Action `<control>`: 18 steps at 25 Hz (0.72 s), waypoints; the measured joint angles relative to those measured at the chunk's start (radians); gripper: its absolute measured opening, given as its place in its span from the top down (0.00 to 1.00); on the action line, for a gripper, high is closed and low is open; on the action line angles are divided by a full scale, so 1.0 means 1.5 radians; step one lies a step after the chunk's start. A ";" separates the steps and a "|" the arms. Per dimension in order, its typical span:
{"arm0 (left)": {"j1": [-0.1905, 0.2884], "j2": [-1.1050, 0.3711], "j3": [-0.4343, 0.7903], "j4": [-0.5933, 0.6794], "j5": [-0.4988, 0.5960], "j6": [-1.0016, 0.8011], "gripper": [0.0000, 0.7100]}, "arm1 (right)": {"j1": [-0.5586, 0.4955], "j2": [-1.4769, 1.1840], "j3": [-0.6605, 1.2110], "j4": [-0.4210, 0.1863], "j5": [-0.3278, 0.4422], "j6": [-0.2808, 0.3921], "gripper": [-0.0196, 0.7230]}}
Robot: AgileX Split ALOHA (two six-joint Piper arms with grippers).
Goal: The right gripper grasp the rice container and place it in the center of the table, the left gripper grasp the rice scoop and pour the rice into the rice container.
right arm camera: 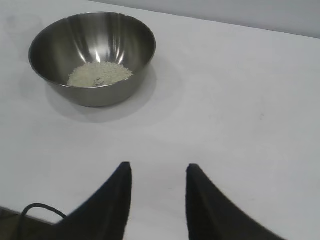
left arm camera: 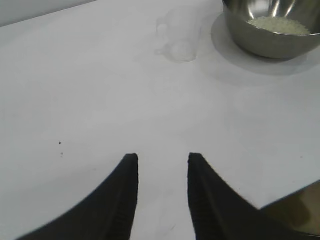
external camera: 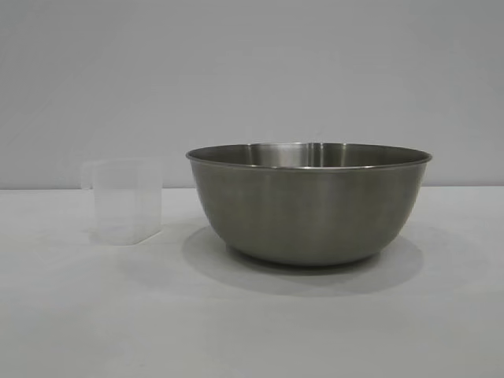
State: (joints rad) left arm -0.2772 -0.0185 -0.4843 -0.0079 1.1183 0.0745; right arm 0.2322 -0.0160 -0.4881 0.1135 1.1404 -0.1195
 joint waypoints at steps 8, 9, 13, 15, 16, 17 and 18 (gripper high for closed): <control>0.106 0.000 0.000 0.000 0.000 0.000 0.73 | -0.106 0.000 0.000 0.001 0.000 0.000 0.63; 0.120 0.000 0.000 0.000 0.000 0.000 0.73 | -0.122 0.000 0.000 0.001 0.000 0.000 0.63; 0.148 0.000 0.000 0.000 0.000 0.000 0.73 | -0.156 0.000 0.000 0.001 0.000 0.000 0.63; 0.149 0.000 0.000 0.000 0.000 0.000 0.73 | -0.156 0.000 0.000 0.002 0.000 0.000 0.63; 0.150 0.000 0.000 0.000 0.000 0.000 0.73 | -0.156 0.000 0.000 0.002 0.000 0.000 0.63; 0.151 0.000 0.000 0.000 0.000 0.000 0.73 | -0.156 0.000 0.000 0.002 0.001 0.000 0.63; 0.151 0.000 0.000 0.000 0.000 0.000 0.73 | -0.156 0.000 0.000 0.002 0.001 0.000 0.63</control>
State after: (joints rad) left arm -0.0508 -0.0185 -0.4843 -0.0079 1.1183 0.0745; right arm -0.0015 -0.0160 -0.4881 0.1170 1.1423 -0.1195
